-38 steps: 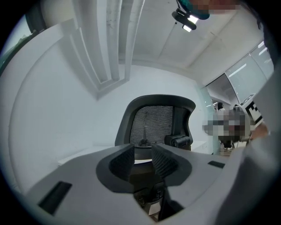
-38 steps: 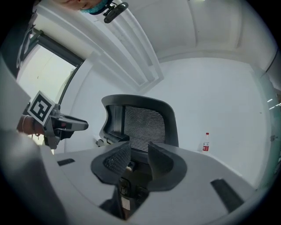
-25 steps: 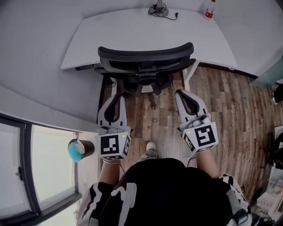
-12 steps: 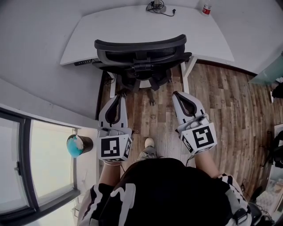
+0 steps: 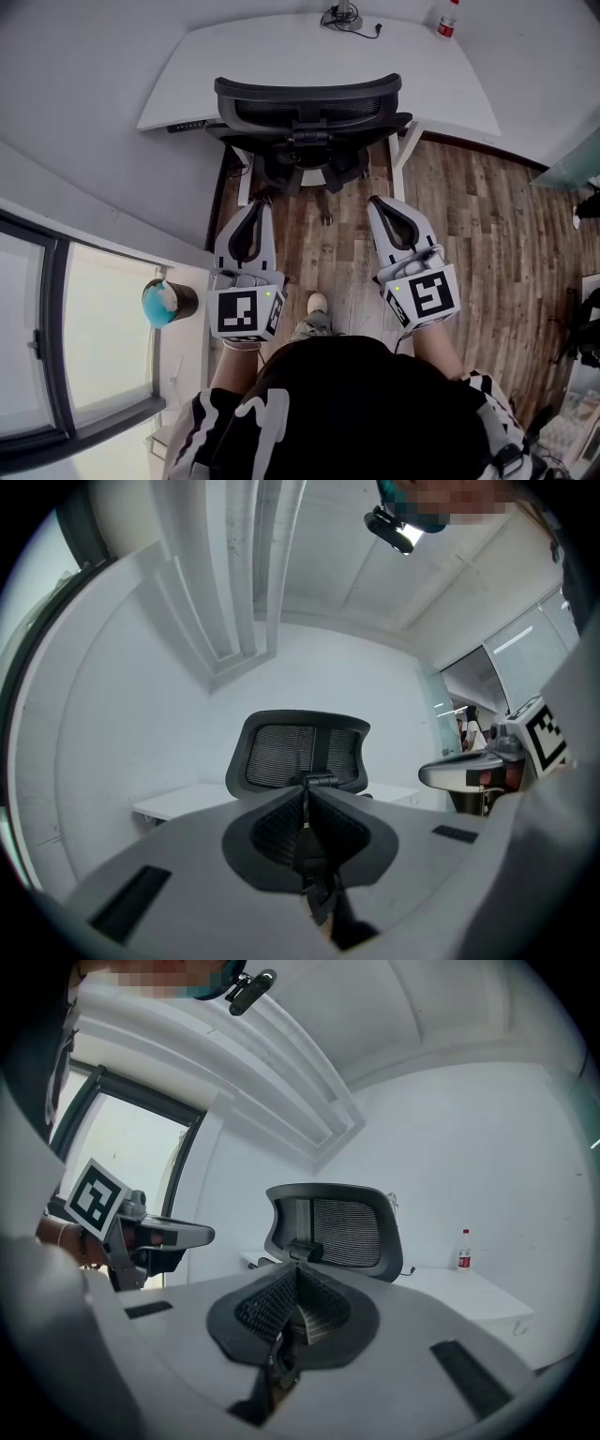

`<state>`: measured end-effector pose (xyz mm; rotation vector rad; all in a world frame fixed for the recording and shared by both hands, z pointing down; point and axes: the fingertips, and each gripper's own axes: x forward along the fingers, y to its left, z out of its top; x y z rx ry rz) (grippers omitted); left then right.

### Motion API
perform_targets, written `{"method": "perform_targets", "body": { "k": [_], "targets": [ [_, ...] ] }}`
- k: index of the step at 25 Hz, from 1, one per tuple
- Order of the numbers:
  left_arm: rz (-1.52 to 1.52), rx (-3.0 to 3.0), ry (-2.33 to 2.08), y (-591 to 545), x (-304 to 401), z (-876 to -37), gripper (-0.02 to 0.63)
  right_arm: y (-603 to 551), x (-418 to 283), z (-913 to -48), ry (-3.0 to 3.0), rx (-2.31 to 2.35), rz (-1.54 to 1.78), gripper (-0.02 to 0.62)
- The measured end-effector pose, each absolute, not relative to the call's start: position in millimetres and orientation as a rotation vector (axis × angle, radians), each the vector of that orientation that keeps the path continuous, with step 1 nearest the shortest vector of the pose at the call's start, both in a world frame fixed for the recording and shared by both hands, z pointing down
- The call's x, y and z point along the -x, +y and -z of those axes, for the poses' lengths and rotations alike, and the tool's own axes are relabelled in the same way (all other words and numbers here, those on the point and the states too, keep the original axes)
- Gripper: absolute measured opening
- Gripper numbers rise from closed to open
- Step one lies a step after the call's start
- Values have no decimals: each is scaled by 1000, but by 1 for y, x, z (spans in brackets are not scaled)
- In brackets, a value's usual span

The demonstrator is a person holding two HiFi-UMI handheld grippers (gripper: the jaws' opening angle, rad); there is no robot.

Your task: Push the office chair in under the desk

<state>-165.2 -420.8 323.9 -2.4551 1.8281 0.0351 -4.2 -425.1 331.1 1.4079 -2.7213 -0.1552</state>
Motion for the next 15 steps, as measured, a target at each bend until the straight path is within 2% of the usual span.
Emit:
{"method": "perform_targets", "body": {
  "k": [15],
  "targets": [
    [-61,2457,1820,-413,163,-316,20,-416,4,-327,-2727,-1399,164,9]
  ]
}}
